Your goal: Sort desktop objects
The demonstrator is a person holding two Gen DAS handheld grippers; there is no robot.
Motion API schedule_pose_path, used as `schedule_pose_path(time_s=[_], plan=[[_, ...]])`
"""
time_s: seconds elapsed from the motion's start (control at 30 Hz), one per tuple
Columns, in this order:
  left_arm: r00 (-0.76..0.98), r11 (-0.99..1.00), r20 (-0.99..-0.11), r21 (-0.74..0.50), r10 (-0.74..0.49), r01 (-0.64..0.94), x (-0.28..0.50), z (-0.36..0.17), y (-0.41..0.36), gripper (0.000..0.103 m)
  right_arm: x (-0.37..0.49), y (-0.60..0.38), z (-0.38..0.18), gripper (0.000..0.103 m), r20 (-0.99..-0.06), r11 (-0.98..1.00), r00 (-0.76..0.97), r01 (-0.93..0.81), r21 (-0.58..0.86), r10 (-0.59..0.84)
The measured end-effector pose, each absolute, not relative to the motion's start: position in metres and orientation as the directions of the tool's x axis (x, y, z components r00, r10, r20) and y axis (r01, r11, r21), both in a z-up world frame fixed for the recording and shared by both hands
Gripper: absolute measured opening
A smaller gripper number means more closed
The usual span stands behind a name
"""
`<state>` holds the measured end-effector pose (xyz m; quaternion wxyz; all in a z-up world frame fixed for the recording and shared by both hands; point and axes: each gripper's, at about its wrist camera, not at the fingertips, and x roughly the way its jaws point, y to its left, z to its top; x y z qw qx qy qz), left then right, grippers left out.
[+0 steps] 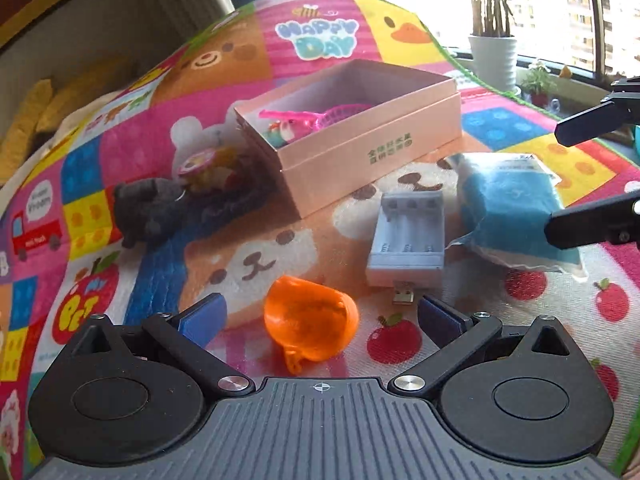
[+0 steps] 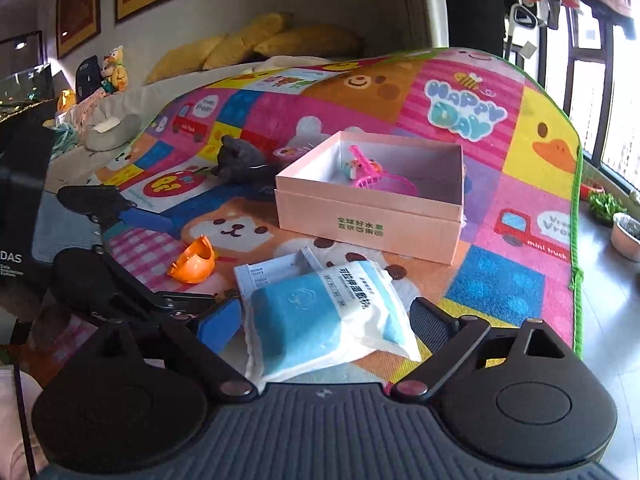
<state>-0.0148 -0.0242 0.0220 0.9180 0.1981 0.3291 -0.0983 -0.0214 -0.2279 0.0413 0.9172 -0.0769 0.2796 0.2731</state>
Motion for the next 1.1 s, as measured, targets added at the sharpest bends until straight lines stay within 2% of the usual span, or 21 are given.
schedule_pose_path(time_s=[0.17, 0.27, 0.3, 0.4, 0.47, 0.63, 0.8, 0.93, 1.0, 1.03, 1.07, 1.1], plan=[[0.785, 0.87, -0.614, 0.43, 0.085, 0.242, -0.011, 0.018, -0.01, 0.103, -0.018, -0.225, 0.019, 0.094, -0.58, 0.852, 0.752, -0.492, -0.18, 0.312], [0.809, 0.857, -0.561, 0.491, 0.175, 0.155, -0.008, 0.024, 0.001, 0.103, -0.013, -0.254, 0.013, 0.095, -0.586, 0.894, 0.781, -0.398, -0.205, 0.213], [0.823, 0.871, -0.547, 0.468, 0.151, 0.151, -0.01, 0.032, 0.002, 0.103, -0.013, -0.264, 0.012, 0.096, -0.599, 0.903, 0.769, -0.394, -0.17, 0.222], [0.828, 0.923, -0.55, 0.255, -0.105, 0.287, -0.02, 0.058, -0.003, 0.103, -0.016, -0.285, 0.006, 0.103, -0.64, 0.908, 0.707, -0.417, -0.031, 0.303], [0.799, 0.904, -0.558, 0.189, -0.223, 0.384, -0.02, 0.061, -0.021, 0.103, -0.017, -0.287, -0.002, 0.103, -0.666, 0.904, 0.67, -0.427, 0.016, 0.329], [0.762, 0.859, -0.617, 0.266, -0.197, 0.437, 0.001, 0.028, -0.062, 0.103, -0.02, -0.28, -0.007, 0.103, -0.662, 0.913, 0.676, -0.408, 0.029, 0.324], [0.711, 0.871, -0.665, 0.187, -0.228, 0.454, 0.02, 0.011, -0.06, 0.102, -0.021, -0.277, -0.007, 0.103, -0.665, 0.92, 0.68, -0.39, 0.029, 0.309], [0.657, 0.855, -0.681, 0.088, -0.322, 0.511, 0.014, 0.007, -0.056, 0.101, -0.02, -0.277, -0.006, 0.103, -0.667, 0.916, 0.676, -0.399, 0.024, 0.312], [0.631, 0.844, -0.675, 0.023, -0.383, 0.537, 0.01, 0.009, -0.053, 0.091, -0.019, -0.277, -0.006, 0.103, -0.669, 0.913, 0.673, -0.408, 0.021, 0.316], [0.618, 0.837, -0.673, -0.004, -0.407, 0.547, 0.01, 0.01, -0.052, 0.079, -0.018, -0.278, -0.005, 0.103, -0.673, 0.911, 0.667, -0.412, 0.023, 0.319], [0.619, 0.835, -0.668, -0.006, -0.413, 0.55, 0.01, 0.011, -0.053, 0.075, -0.017, -0.278, -0.003, 0.103, -0.681, 0.908, 0.658, -0.418, 0.025, 0.321], [0.639, 0.841, -0.662, 0.025, -0.391, 0.54, 0.01, 0.01, -0.055, 0.076, -0.015, -0.278, -0.002, 0.103, -0.69, 0.906, 0.648, -0.421, 0.028, 0.323]])
